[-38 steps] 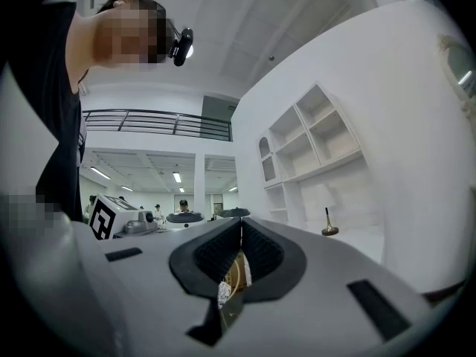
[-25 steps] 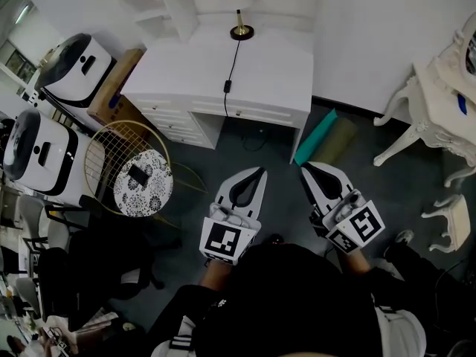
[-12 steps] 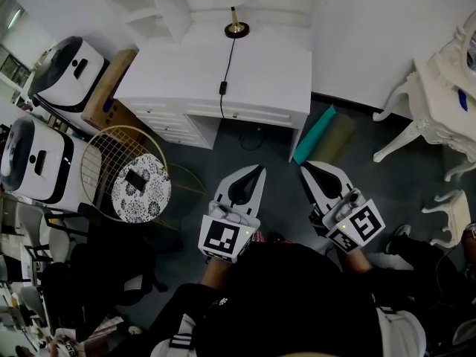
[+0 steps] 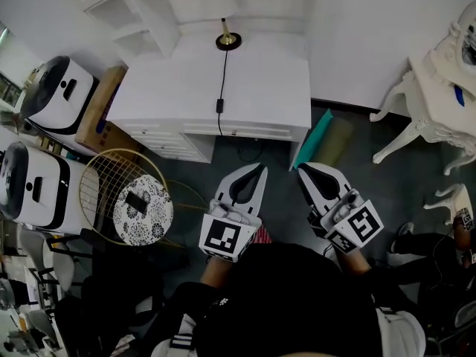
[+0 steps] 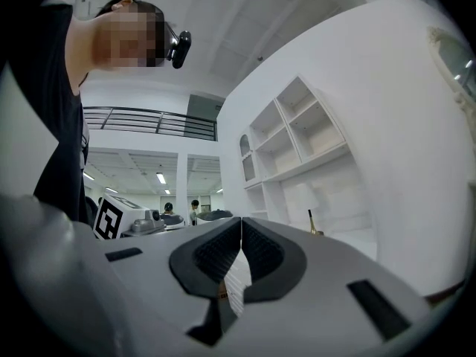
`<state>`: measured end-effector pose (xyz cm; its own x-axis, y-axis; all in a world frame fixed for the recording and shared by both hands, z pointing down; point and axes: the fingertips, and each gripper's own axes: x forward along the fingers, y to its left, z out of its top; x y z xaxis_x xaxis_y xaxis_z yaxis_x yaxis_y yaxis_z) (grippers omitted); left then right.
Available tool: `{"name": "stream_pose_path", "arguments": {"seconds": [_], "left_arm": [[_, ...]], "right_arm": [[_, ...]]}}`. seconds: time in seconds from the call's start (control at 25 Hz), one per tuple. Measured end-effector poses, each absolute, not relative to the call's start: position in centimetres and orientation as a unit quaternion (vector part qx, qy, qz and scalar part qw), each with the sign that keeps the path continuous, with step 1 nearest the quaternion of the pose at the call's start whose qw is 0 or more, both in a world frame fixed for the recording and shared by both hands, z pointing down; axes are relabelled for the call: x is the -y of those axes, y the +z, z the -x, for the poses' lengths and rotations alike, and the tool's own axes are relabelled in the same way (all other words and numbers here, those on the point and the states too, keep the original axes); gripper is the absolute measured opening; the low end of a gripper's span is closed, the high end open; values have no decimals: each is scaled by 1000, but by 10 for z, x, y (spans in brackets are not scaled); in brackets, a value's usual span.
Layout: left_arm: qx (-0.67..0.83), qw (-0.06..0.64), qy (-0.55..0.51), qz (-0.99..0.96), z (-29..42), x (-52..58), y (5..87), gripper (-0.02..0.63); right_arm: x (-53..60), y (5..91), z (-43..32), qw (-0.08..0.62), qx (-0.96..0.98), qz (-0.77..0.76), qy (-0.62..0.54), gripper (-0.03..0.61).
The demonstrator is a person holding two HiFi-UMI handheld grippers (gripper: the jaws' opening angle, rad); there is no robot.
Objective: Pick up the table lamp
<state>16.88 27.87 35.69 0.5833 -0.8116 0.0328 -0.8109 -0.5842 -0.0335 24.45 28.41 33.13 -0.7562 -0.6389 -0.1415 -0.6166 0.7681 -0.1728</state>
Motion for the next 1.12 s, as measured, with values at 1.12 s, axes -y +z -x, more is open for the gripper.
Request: {"name": "stream_pose_path", "arguments": {"seconds": [1.12], "left_arm": [[-431, -7, -18, 902, -62, -125, 360, 12]], "right_arm": [[-136, 333, -140, 82, -924, 367, -67, 15]]}}
